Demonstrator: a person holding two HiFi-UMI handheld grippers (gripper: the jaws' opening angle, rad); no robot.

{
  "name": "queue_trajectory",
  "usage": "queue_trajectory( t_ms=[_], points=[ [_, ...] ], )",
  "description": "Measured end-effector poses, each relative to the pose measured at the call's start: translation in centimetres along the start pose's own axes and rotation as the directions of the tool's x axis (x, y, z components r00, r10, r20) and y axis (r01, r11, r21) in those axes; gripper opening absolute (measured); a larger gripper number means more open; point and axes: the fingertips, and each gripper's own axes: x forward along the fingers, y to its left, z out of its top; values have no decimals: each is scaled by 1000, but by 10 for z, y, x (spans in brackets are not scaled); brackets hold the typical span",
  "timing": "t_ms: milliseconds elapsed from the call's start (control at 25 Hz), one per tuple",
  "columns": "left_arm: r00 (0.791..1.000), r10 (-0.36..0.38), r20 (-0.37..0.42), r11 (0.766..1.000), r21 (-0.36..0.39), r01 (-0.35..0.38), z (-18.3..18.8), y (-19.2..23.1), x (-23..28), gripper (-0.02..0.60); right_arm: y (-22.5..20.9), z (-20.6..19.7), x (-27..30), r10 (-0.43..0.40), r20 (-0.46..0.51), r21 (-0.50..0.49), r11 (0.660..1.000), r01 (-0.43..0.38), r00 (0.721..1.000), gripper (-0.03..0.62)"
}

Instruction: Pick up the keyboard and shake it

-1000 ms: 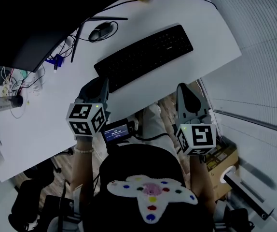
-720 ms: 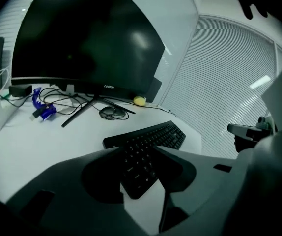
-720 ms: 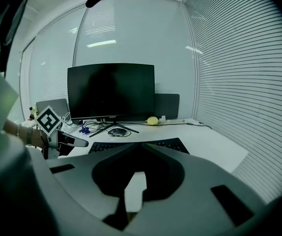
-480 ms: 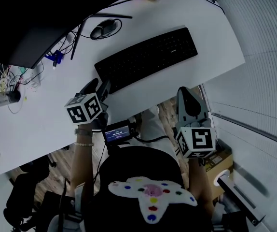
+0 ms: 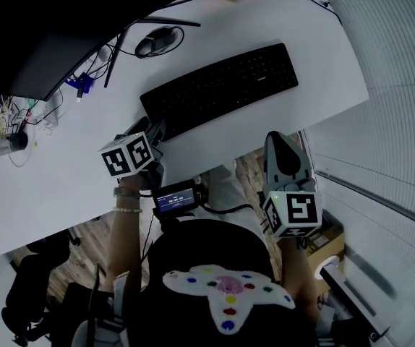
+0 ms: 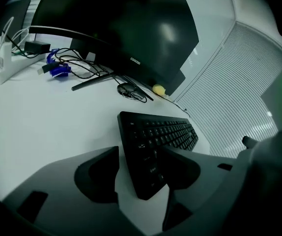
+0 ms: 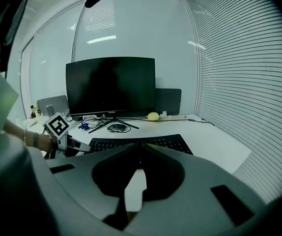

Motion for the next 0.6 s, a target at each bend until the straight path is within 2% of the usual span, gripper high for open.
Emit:
queue_trajectory(
  t_ms=[280, 600],
  points=[
    [1000, 21, -18, 1000, -11, -22, -3, 1, 5, 238, -4, 1, 5, 10, -5, -3, 1000, -10, 1000, 38],
    [1000, -16, 15, 994, -109, 17, -2, 1, 4, 189, -8, 4, 9, 16, -9, -4, 1000, -16, 1000, 38]
  ],
)
